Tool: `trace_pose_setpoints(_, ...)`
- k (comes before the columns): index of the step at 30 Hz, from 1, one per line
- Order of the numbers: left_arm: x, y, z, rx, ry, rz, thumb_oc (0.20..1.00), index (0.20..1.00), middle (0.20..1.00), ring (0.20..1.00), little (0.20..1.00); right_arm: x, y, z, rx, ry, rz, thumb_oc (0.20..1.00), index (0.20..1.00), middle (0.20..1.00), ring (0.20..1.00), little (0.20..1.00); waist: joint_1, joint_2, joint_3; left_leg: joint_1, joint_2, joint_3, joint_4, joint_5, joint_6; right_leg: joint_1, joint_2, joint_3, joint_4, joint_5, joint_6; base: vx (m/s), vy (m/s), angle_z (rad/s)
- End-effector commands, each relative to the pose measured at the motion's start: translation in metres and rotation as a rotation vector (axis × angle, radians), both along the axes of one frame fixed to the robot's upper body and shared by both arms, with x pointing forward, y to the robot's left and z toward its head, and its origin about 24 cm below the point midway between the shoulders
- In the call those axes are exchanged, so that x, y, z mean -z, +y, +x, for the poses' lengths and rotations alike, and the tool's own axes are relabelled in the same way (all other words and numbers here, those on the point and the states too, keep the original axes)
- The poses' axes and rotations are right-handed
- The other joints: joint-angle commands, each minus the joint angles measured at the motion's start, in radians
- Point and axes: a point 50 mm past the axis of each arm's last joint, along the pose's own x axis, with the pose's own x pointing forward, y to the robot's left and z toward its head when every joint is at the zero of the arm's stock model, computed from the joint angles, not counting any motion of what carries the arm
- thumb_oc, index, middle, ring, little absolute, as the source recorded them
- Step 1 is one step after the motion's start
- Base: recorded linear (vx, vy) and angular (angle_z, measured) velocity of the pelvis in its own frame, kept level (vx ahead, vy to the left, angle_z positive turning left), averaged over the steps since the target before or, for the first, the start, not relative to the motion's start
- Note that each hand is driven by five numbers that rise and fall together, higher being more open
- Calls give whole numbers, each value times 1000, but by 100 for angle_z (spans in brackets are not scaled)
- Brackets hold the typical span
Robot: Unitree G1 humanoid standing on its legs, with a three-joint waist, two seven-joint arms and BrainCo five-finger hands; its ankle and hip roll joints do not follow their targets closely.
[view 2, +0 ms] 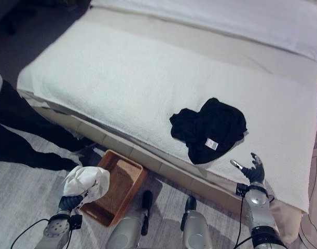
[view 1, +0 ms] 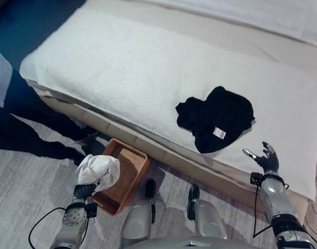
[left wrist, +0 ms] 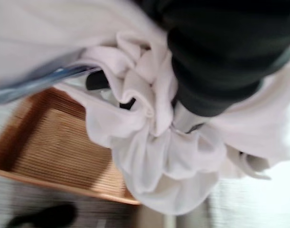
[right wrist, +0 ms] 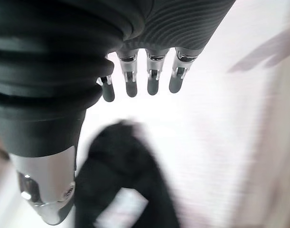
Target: Pick up clothes into the bucket
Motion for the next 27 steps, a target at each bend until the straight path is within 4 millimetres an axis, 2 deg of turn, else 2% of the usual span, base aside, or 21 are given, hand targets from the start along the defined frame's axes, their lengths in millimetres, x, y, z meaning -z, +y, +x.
trace_pose_setpoints(1,-33,23,29,-44,-141,150,200,200,200,200,200,-4,10,7,-117,15,-87,1000,1000,1000,1000,1000,-4,-49,16,-57,-7,2,149,-105,4,31,-1,42,-80,56,29,-43,49,-4)
trace_pose_setpoints(2,-33,23,29,-44,-142,150,200,200,200,200,200,-4,10,8,-117,14,-86,1000,1000,1000,1000,1000,-5,-50,13,-60,-9,2,145,-100,5,28,-2,42,-82,60,29,-82,90,-15)
trace_pose_setpoints(3,-24,28,28,-96,-91,166,200,200,200,200,200,9,17,1,-141,75,-75,1000,1000,1000,1000,1000,-11,-66,40,-83,-3,14,165,-106,7,3,3,56,-77,65,32,-46,44,-18)
trace_pose_setpoints(9,-21,28,38,-186,-93,134,200,200,200,200,200,20,26,-2,-148,111,-41,1000,1000,1000,1000,1000,-25,-95,93,-140,3,42,211,-116,13,-58,9,83,-69,85,41,-45,78,-22)
trace_pose_setpoints(12,-26,32,48,-280,-135,88,200,200,200,200,200,14,31,7,-150,71,-30,1000,1000,1000,1000,1000,-33,-112,139,-204,7,56,273,-134,22,-124,12,110,-30,84,43,-36,71,-15)
trace_pose_setpoints(17,-35,37,58,-352,-191,59,200,200,200,200,200,3,32,17,-136,6,-26,1000,1000,1000,1000,1000,-44,-119,150,-291,3,59,334,-156,32,-209,11,121,29,66,39,-30,57,-14)
trace_pose_setpoints(18,-42,44,61,-415,-223,51,200,200,200,200,200,-7,35,25,-137,-49,-29,1000,1000,1000,1000,1000,-51,-122,150,-344,1,57,369,-167,36,-262,11,124,66,56,36,-26,42,-1)
trace_pose_setpoints(19,-42,44,61,-415,-224,51,200,200,200,200,200,-7,35,25,-137,-50,-29,1000,1000,1000,1000,1000,-51,-122,150,-345,1,57,371,-168,36,-263,11,124,67,55,36,-26,39,-2)
trace_pose_setpoints(20,-45,46,63,-426,-236,53,1000,1000,1000,1000,1000,-12,36,28,-137,-75,-30,1000,1000,1000,1000,1000,-55,-123,150,-364,1,59,384,-173,37,-284,10,125,81,52,36,0,0,0)
trace_pose_setpoints(23,-56,56,66,-499,-269,80,1000,1000,1000,1000,1000,-26,44,39,-156,-149,-31,1000,1000,1000,1000,1000,-66,-127,150,-440,0,54,428,-182,42,-357,12,127,120,44,33,-8,15,-2)
trace_pose_setpoints(25,-55,59,65,-523,-258,79,1000,1000,1000,1000,1000,-29,46,42,-166,-160,-32,1000,1000,1000,1000,1000,-68,-128,150,-449,1,53,431,-182,42,-367,11,125,125,41,33,0,1,-7)
trace_pose_setpoints(27,-57,61,66,-564,-250,104,1000,1000,1000,1000,1000,-40,55,49,-201,-214,-37,1000,1000,1000,1000,1000,-74,-131,150,-465,4,52,430,-180,39,-388,13,121,131,38,31,2,-1,-2)
